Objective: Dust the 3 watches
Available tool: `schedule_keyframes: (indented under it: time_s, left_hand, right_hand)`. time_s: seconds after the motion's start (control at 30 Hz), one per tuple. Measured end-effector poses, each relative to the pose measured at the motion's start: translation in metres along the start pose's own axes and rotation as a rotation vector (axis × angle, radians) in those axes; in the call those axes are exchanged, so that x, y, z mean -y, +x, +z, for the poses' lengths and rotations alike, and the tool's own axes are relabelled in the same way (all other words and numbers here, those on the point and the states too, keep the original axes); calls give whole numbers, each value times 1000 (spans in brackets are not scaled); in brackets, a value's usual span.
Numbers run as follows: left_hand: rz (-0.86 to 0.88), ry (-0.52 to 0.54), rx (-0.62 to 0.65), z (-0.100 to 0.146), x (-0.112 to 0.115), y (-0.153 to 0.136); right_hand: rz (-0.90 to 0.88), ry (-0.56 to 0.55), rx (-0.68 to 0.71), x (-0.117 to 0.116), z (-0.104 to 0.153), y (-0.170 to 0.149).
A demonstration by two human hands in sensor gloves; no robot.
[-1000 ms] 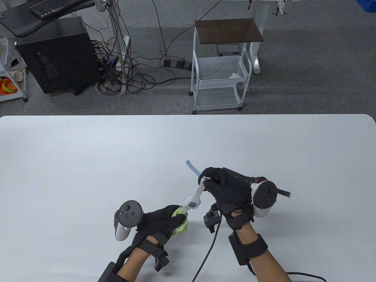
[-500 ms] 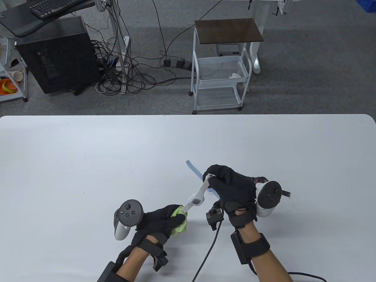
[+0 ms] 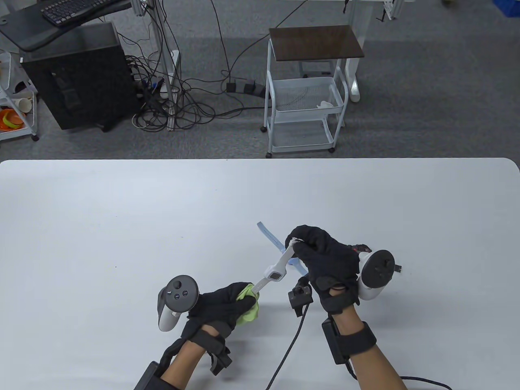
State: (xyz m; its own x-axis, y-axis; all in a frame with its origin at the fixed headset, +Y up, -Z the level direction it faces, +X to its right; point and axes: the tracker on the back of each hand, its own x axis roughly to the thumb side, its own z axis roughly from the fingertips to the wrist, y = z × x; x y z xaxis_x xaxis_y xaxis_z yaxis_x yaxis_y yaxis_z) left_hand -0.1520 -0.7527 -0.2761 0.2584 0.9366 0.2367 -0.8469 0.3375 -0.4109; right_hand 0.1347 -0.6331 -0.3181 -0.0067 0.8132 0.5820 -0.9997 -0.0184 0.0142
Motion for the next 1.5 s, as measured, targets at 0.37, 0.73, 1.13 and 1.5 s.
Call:
schedule_keyframes:
  time_s: [0.37, 0.73, 1.13, 1.5]
  left_hand:
    - [-52, -8, -29, 0, -1, 0]
    - [-91, -32, -39, 0, 0, 0]
    - [-165, -2, -49, 2, -3, 3]
    - [-239, 17, -109, 3, -9, -11]
  right_hand:
    - [2, -14, 12, 5, -1, 3]
    - [4, -36, 9, 9, -2, 2]
    - [-5, -56, 23, 12, -2, 3]
    - [10, -44, -11, 22, -6, 4]
